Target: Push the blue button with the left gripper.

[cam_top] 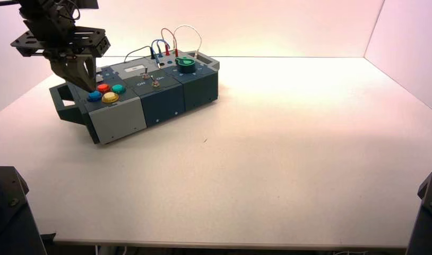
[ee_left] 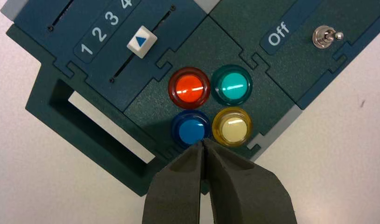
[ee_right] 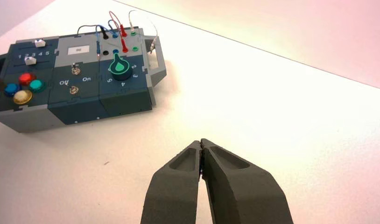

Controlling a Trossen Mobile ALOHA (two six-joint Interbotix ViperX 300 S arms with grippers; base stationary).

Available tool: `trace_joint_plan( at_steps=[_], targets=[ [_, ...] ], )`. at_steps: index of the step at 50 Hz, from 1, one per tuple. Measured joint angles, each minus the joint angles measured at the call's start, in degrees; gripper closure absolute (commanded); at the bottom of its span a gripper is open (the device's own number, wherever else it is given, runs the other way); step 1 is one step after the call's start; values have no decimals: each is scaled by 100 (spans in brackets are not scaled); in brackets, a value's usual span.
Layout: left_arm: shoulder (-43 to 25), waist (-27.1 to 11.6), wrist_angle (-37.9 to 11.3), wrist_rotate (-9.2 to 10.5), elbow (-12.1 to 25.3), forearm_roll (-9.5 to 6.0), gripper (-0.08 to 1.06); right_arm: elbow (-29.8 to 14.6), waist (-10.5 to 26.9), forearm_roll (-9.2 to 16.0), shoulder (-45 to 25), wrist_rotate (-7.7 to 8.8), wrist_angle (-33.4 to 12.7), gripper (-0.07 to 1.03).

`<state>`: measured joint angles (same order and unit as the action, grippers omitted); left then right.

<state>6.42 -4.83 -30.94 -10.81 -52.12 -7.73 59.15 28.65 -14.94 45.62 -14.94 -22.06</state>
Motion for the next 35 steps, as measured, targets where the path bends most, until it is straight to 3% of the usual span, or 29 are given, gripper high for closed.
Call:
trace_joint_plan(
  at_steps=[35],
  targets=[
    [-325, 229, -9, -79, 88, 18, 101, 0, 0, 0, 149, 9, 0, 98]
  ],
)
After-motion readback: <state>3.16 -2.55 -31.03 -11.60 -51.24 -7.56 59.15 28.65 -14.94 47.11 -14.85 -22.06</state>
